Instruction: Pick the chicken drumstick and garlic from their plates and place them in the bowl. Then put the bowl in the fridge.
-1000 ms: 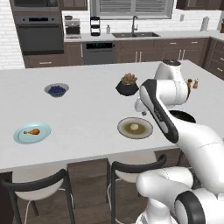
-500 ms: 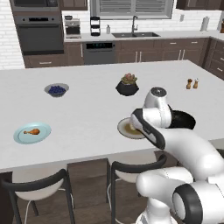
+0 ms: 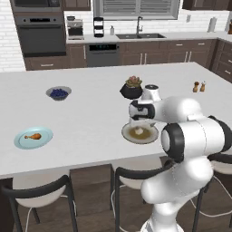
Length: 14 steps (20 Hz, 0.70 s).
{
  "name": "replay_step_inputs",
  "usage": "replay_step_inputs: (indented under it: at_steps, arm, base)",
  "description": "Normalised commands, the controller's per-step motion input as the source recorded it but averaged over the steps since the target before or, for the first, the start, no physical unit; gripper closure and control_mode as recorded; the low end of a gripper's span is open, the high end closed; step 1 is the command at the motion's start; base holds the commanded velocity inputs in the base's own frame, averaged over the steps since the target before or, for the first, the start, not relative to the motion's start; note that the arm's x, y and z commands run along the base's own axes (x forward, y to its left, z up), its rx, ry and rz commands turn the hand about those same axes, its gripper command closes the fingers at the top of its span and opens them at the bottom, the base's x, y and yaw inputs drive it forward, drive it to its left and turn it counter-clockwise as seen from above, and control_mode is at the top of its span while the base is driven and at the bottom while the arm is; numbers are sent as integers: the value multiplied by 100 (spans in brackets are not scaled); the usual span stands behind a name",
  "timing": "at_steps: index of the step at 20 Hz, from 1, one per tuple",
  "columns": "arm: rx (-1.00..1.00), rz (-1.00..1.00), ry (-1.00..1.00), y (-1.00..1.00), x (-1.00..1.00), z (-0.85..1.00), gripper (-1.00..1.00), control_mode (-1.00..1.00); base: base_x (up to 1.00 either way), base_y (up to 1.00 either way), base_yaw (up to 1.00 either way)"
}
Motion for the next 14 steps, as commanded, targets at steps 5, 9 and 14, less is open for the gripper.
replay_step_inputs:
  at_steps: [5, 9, 14]
  arm:
    - [0, 0, 15, -2, 84, -35, -100, -100]
    - [0, 0, 8, -3, 46, -56, -100, -100]
    - [0, 0, 1, 0, 23, -64, -100, -100]
  base:
    - [0, 0, 0]
    - [0, 0, 0]
    - [0, 0, 0]
